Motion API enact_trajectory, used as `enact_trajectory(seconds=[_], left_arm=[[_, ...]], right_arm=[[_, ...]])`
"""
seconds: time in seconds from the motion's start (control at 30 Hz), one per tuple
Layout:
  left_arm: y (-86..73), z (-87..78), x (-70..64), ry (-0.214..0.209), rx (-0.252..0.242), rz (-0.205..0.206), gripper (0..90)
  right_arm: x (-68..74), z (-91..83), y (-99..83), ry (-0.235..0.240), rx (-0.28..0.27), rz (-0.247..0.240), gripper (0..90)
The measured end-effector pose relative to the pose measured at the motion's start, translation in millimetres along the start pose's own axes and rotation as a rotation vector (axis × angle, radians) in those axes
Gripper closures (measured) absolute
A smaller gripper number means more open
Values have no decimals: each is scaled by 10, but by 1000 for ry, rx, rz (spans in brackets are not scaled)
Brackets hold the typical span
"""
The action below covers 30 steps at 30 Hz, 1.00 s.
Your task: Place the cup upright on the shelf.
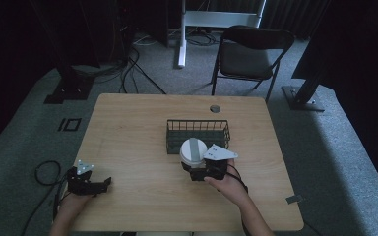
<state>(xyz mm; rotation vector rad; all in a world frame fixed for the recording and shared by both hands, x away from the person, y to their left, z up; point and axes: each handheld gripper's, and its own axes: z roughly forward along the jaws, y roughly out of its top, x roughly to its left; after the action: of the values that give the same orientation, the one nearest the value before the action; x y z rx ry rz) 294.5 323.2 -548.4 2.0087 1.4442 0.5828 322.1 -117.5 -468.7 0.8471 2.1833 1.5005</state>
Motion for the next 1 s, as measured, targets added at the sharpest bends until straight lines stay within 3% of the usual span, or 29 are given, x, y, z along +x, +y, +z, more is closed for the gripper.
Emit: enact_trajectory(seconds=[0.23, 0.57, 0.83, 1.0], left_arm=[[0, 1, -1, 0, -2, -2, 1], [0, 0, 1, 0, 0, 1, 1], [0, 0, 0, 0, 0, 1, 1], [0, 0, 0, 0, 0, 0, 1]], right_arm=[[-65, -23, 197, -17, -37, -12, 183], [-239, -29, 513, -83, -77, -11, 183], [-450, 4, 655, -207, -90, 24, 184], [-574, 26, 656, -252, -76, 42, 184]])
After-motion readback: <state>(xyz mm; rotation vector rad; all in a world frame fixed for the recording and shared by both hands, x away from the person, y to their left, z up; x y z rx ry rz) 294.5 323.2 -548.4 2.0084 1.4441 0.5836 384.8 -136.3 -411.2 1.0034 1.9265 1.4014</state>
